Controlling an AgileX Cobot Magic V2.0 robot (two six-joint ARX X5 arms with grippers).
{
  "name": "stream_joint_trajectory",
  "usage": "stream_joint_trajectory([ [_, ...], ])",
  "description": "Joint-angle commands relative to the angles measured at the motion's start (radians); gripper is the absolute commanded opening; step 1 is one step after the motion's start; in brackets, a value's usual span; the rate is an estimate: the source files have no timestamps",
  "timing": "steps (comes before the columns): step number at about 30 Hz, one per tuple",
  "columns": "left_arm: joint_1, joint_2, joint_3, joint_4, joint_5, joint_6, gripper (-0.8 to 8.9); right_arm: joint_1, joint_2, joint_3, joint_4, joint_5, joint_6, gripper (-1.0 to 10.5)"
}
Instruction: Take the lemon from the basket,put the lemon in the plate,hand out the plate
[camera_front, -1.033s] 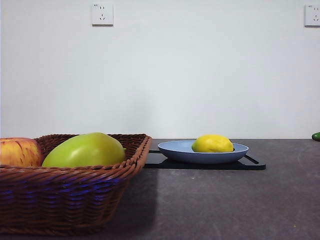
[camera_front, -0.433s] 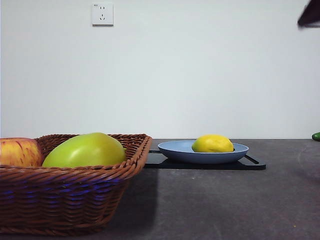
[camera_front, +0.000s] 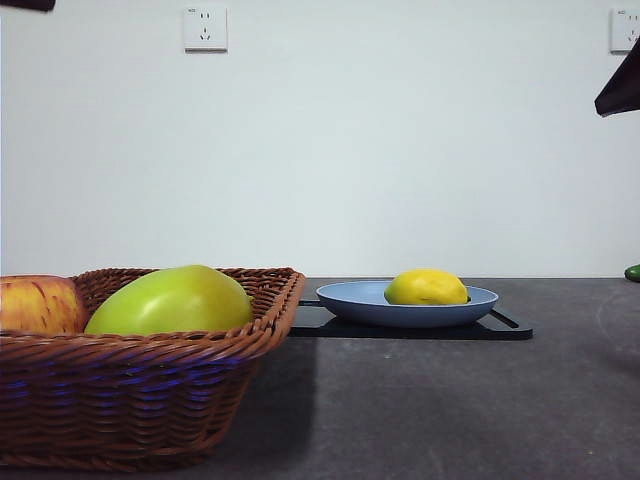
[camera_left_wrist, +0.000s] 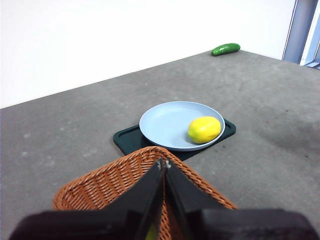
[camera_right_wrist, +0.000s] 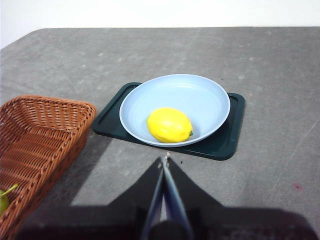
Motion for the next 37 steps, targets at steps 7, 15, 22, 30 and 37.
stream_joint_trajectory([
  [7,-0.004,0.009,0.008,0.007,0.001,-0.012,0.08,0.008,0.003,0.011,0.011,0.003,0.011,0.0],
  [15,0.026,-0.095,0.006,-0.06,0.003,0.02,0.08,0.007,0.003,0.011,0.011,0.003,0.011,0.0],
  [22,0.277,-0.358,-0.053,-0.143,0.0,0.09,0.08,0.007,0.003,0.011,0.011,0.003,0.011,0.0],
  [30,0.563,-0.418,-0.267,-0.003,0.032,0.086,0.08,0.007,0.0,0.011,0.012,0.003,0.011,0.0],
  [37,0.619,-0.42,-0.389,0.051,0.058,0.044,0.08,0.007,-0.001,0.011,0.011,0.003,0.011,0.0],
])
